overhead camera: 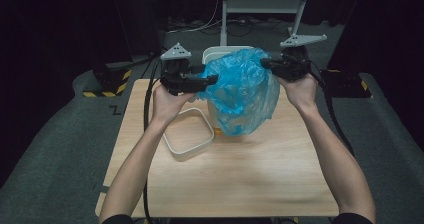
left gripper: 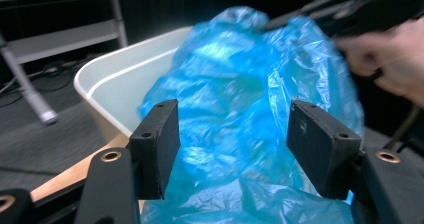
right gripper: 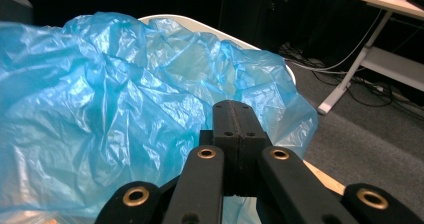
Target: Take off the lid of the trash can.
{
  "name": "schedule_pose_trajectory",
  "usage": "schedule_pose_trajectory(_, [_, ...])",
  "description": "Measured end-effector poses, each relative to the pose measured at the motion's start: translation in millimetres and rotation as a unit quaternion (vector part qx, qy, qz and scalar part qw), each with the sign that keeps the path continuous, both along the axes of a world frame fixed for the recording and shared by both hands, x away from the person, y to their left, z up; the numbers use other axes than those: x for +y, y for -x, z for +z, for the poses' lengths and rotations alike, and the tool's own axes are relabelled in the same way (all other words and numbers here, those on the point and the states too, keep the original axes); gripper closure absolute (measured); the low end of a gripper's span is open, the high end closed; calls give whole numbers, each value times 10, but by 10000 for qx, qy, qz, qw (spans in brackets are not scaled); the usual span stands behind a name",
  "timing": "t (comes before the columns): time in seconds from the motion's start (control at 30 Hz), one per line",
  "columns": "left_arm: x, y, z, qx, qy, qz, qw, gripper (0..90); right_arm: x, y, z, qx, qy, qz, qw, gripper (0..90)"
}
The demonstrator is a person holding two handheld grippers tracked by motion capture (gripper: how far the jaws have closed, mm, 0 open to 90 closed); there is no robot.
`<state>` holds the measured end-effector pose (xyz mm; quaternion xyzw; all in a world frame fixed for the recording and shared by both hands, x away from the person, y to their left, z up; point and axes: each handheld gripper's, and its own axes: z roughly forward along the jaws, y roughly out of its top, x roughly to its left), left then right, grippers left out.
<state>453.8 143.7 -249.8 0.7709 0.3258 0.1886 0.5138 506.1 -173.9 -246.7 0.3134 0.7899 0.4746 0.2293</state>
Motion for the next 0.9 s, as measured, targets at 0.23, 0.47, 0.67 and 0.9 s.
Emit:
schedule_pose_trajectory(0.23, [-24, -61, -70, -179, -374, 293, 9987, 735, 87, 1, 16, -21, 75, 50, 10000, 900])
schedule_pose_trajectory(0.47, [2, -157, -77, -193, -423, 368, 9982, 892, 59, 53, 35, -91, 79, 26, 9999, 650])
schedule_pose_trajectory(0.67, [43, -234, -57, -211, -420, 469, 9978, 897, -66, 198, 65, -287, 208, -138, 9993, 614])
schedule_pose_trajectory(0.9, [60, -346, -57, -212, -368, 616, 9972, 897, -136, 166, 34, -207, 420, -133, 9988, 894])
